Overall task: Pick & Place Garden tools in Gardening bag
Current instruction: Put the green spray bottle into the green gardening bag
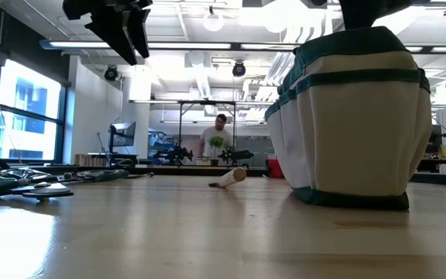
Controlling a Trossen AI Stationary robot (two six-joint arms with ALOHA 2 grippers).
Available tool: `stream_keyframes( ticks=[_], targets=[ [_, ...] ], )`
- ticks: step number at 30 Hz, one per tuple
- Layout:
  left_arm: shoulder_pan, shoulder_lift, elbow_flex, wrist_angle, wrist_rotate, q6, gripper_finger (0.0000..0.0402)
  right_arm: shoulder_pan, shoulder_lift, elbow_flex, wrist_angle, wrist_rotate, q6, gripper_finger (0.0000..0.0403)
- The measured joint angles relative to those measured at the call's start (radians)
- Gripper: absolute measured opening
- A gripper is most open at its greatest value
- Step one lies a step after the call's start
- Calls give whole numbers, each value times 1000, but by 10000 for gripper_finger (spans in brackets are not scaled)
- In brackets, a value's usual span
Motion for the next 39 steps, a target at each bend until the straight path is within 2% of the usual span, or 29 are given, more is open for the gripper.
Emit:
stream_keyframes(
  ticks=[19, 25, 33, 39],
  targets=[
    [0, 0, 0, 0, 6, 0, 253, -43, 9, -65, 156, -15, -100, 3],
    [0, 0, 0, 0, 7, 0, 253, -42, 30, -64, 164, -22, -101, 3],
    [0, 0, 0, 1, 7, -3, 253, -22, 70, -63, 177, -89, -95, 3],
    [0, 0, 0, 1, 7, -3, 253, 4, 70, -65, 208, -89, -66, 3]
  ],
)
